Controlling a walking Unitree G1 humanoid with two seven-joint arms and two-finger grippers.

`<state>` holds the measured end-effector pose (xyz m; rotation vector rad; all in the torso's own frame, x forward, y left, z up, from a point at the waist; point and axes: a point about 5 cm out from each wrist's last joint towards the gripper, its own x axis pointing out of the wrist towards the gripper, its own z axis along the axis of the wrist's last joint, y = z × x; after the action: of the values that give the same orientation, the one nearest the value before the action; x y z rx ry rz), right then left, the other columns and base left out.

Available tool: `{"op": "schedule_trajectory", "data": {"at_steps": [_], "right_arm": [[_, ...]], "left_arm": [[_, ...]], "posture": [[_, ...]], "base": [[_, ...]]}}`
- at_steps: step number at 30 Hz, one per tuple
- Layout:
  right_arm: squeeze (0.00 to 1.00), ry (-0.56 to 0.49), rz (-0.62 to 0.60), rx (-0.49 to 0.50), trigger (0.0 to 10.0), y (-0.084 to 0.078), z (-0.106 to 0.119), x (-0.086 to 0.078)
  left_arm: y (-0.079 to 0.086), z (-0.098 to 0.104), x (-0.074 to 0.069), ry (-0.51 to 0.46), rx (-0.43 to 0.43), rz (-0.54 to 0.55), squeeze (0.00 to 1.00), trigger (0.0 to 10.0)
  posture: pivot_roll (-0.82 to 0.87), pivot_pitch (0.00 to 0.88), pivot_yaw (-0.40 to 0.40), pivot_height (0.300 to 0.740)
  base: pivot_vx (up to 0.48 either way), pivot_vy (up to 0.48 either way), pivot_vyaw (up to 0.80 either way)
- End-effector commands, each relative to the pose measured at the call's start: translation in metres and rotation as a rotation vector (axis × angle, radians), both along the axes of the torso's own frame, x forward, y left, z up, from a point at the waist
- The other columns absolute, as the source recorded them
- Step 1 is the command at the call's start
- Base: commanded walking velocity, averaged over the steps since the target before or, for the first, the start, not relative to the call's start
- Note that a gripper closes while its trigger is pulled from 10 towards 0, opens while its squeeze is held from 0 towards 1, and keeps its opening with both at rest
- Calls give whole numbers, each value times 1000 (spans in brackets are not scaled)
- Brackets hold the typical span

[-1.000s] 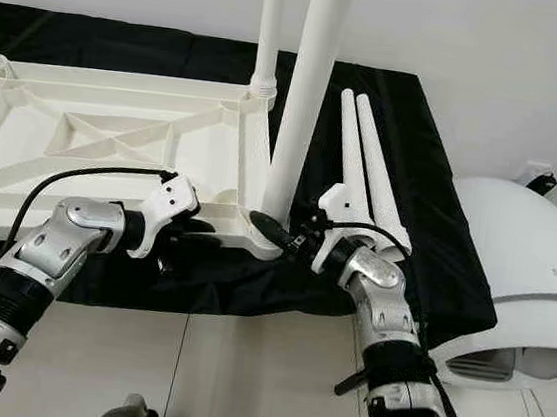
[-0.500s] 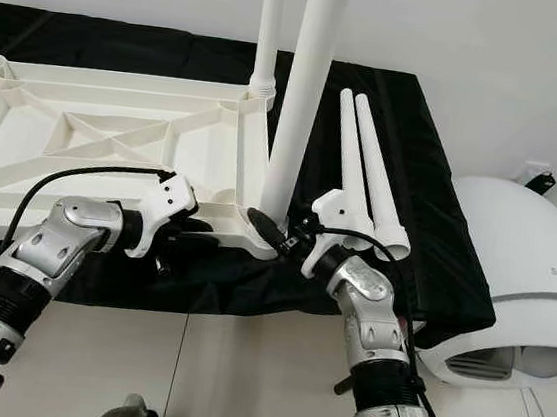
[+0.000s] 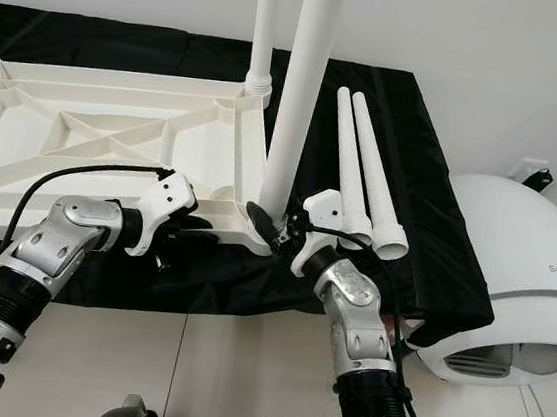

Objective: Building children table

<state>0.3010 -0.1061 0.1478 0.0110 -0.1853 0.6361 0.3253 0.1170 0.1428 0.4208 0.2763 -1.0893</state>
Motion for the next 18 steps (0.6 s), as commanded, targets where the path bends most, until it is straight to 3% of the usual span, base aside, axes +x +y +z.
{"op": "schedule_trajectory", "data": {"at_steps": [1, 18], "right_arm": [[0, -12, 22, 29, 10000, 12, 6, -2], [0, 10, -219, 59, 10000, 22, 5, -4]], "left_arm": [[-7, 10, 3, -43, -15, -7, 0, 10000], [-8, 10, 4, -46, -15, -7, 0, 10000]], "posture": [[13, 77, -22, 740], [14, 63, -26, 740]], "base": [[0, 0, 0], [0, 0, 0]]}}
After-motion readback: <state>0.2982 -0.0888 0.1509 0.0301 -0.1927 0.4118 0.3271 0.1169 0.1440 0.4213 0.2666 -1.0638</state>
